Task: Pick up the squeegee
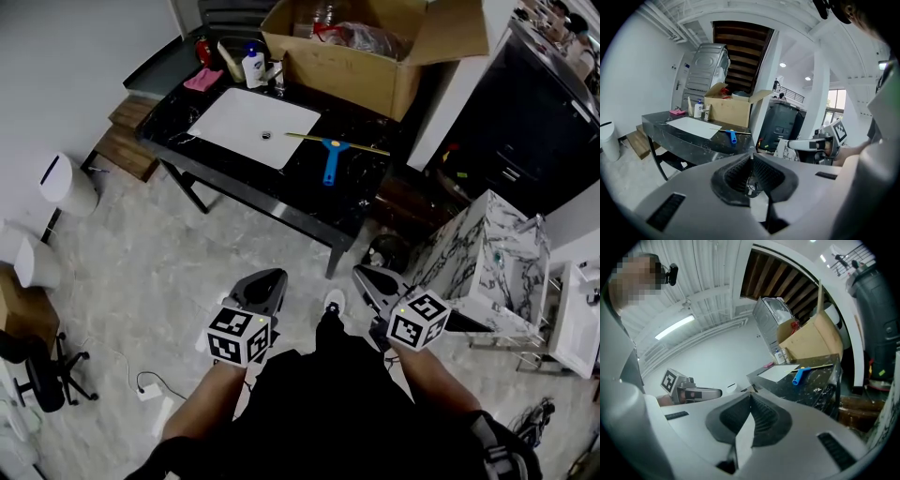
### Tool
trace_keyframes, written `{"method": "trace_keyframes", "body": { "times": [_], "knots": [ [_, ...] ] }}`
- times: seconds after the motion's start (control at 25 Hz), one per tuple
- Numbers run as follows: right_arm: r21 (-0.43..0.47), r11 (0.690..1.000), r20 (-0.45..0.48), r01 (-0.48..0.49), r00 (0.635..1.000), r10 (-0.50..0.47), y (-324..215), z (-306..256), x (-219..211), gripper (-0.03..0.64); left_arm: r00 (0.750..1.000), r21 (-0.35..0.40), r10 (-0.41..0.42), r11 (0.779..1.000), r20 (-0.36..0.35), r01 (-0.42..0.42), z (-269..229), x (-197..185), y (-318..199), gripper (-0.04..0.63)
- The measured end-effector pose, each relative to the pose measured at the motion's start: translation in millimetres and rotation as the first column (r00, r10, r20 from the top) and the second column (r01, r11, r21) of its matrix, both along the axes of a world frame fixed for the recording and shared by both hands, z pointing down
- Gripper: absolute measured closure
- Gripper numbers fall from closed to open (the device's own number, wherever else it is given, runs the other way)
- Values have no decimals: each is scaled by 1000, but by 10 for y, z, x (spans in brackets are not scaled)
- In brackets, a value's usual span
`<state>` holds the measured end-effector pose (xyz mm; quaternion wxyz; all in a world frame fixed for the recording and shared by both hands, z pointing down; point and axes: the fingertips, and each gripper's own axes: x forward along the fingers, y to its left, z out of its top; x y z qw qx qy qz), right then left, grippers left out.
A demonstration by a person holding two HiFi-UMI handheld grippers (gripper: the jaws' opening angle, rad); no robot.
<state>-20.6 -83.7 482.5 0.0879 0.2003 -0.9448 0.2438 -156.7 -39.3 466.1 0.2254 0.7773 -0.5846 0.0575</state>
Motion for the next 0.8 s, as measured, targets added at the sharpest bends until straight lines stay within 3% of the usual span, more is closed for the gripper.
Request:
{"method": "trace_keyframes", "body": {
  "times": [0.36, 0.8],
  "knots": [
    [-57, 998, 30, -23, 999, 25, -786, 140, -47, 607, 999, -24, 39, 999, 23, -39, -35, 45, -838, 565],
    [-222, 971, 38, -93, 994, 104, -1906, 356, 196, 607, 999, -91, 35, 995, 28, -32, 122, 121, -1864, 565]
  ]
}}
